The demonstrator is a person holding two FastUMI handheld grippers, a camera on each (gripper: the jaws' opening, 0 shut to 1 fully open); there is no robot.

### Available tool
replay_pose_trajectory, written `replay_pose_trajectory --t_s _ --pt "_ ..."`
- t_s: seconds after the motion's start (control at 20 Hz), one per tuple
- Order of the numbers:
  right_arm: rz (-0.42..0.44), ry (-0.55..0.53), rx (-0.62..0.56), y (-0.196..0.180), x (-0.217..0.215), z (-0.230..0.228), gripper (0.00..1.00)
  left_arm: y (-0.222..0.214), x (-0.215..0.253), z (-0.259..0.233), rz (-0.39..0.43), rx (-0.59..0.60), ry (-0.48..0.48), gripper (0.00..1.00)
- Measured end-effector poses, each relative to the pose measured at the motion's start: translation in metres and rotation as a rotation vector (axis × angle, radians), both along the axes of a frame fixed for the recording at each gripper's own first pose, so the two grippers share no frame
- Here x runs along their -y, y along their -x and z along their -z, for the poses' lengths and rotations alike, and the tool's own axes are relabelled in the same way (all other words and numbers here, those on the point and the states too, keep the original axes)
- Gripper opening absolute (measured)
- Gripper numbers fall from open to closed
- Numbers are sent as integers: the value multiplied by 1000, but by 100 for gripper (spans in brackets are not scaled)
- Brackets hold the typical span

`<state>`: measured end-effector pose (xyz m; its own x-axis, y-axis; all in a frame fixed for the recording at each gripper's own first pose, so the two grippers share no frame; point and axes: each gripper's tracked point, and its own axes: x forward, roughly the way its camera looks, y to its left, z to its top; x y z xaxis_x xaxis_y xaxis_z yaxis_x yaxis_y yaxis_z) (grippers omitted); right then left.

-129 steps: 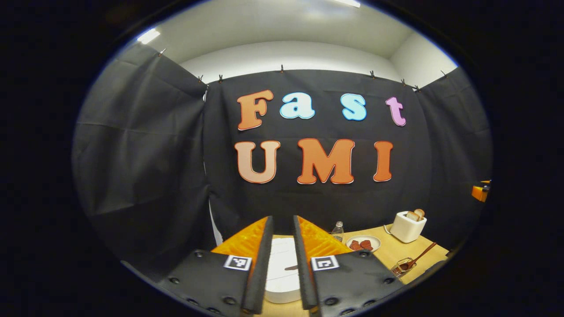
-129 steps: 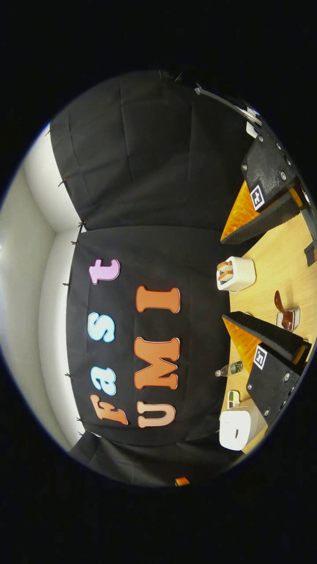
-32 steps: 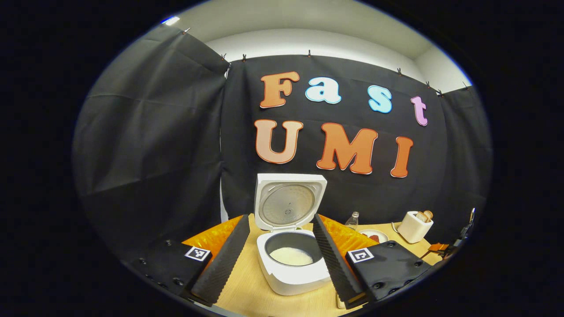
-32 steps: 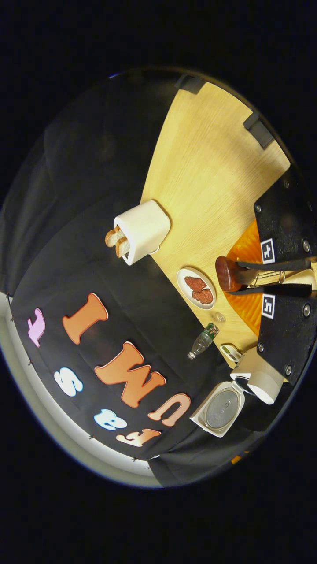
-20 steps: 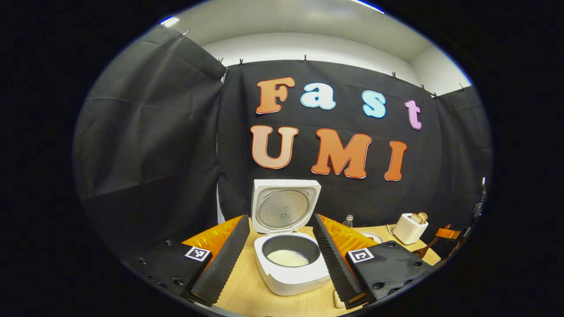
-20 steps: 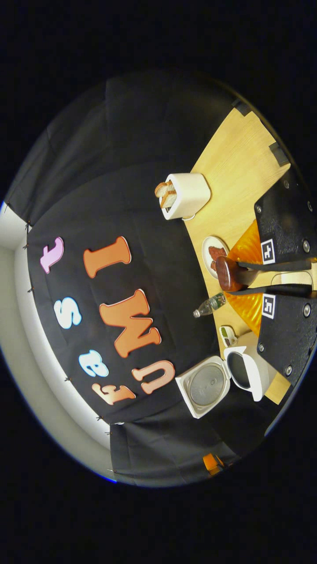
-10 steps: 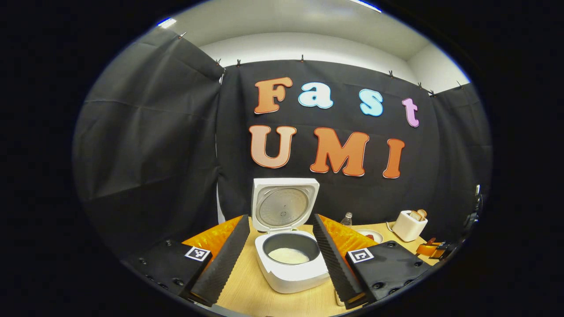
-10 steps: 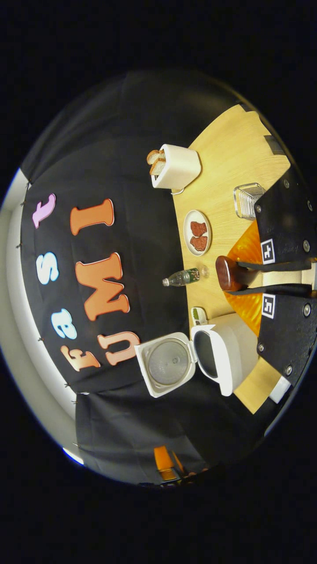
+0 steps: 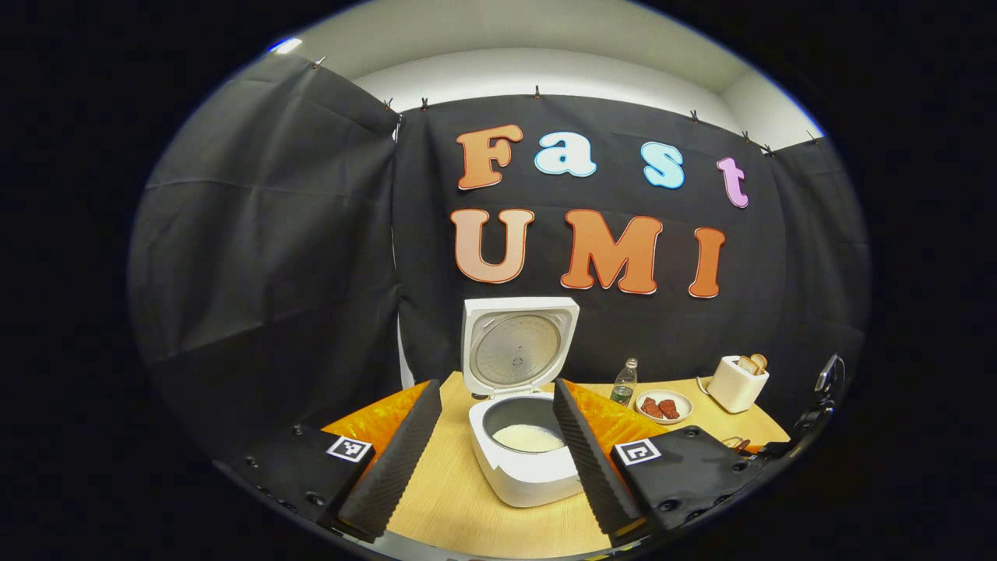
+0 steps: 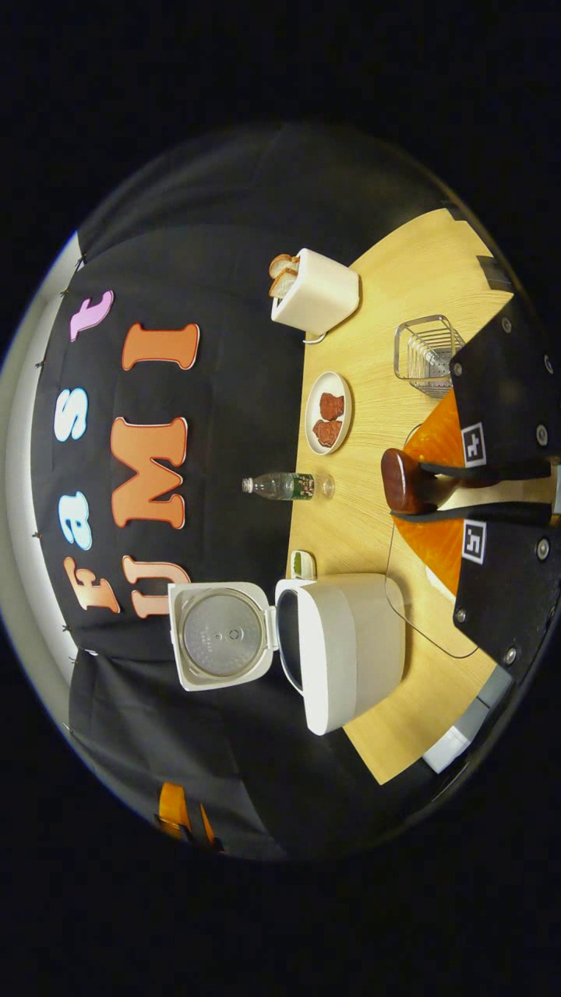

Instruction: Close the left gripper, press the button to open the rice cooker; take a wooden spoon from the chopstick holder with the right hand, scoop a spoonful of rice and pour it into the rice cooker, then put the wooden spoon back into the chopstick holder.

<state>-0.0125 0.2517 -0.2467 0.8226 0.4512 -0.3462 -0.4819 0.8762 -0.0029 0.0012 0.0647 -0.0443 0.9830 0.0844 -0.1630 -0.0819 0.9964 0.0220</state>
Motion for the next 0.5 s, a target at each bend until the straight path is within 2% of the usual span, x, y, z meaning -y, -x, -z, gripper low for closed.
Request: replay_pose_trajectory --t_s 0.2,0.25,0.5 --pt "50 -89 -68 8 -5 11 11 3 -3 3 -9 -10 4 100" --pt "60 -128 -85 7 -8 10 10 4 -4 4 -11 -12 7 97" --pt "87 -431 -271 6 -27 12 11 6 -6 3 -23 -9 12 98"
